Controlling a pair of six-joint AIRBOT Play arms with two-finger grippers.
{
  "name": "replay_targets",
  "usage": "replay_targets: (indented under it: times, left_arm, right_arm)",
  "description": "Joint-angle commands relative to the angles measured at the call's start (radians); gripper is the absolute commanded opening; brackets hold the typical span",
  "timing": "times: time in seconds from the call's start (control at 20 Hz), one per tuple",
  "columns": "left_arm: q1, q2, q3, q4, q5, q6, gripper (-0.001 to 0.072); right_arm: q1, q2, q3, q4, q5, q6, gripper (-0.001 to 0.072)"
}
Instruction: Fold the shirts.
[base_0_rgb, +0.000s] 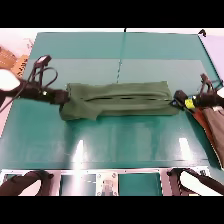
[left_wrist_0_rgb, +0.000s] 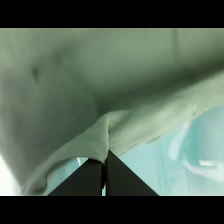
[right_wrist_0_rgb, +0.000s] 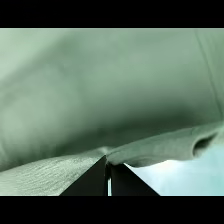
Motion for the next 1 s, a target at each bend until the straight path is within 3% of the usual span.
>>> replay_targets:
  times: [0.0,0.2,0.25,0.3,0.35,0.4,0.6,0.7,0.85,0.9,0.95]
  left_arm:
    - [0.001,-0.222,0.179,0.001,0.098,0.035,0.0022]
    - [0.001,-0.475,0.378,-0.009,0.182,0.079,0.0023]
    - [0.001,-0.524,0.410,-0.028,0.230,0.090,0.0057]
    - [0.001,-0.565,0.436,-0.028,0.288,0.088,0.0362]
    - [0.005,-0.584,0.451,-0.019,0.324,0.084,0.0599]
    - [0.013,-0.586,0.453,-0.017,0.338,0.084,0.0614]
    - [0.083,-0.572,0.453,0.026,0.216,0.082,0.0614]
    - [0.117,-0.573,0.453,0.023,0.128,0.074,0.0613]
    - [0.124,-0.573,0.453,0.019,0.037,0.076,0.0590]
    - [0.122,-0.573,0.453,0.005,0.021,0.082,0.0364]
    - [0.122,-0.573,0.453,-0.015,0.012,0.094,0.0093]
  right_arm:
    - [0.051,-0.226,0.219,0.019,-0.070,-0.002,0.0020]
    - [0.086,-0.494,0.438,0.020,-0.111,-0.001,0.0032]
    - [0.088,-0.551,0.481,0.020,-0.145,-0.001,0.0155]
    - [0.087,-0.592,0.517,0.019,-0.161,-0.001,0.0311]
    - [0.077,-0.620,0.554,0.018,-0.148,-0.002,0.0403]
    - [0.060,-0.624,0.578,0.010,-0.118,-0.018,0.0413]
    - [-0.074,-0.622,0.654,-0.002,0.109,-0.160,0.0421]
    - [-0.147,-0.632,0.652,-0.002,0.167,-0.187,0.0519]
    - [-0.213,-0.687,0.652,0.001,0.268,-0.267,0.0519]
    - [-0.215,-0.711,0.652,0.001,0.285,-0.292,0.0519]
    - [-0.214,-0.735,0.652,0.010,0.294,-0.312,0.0519]
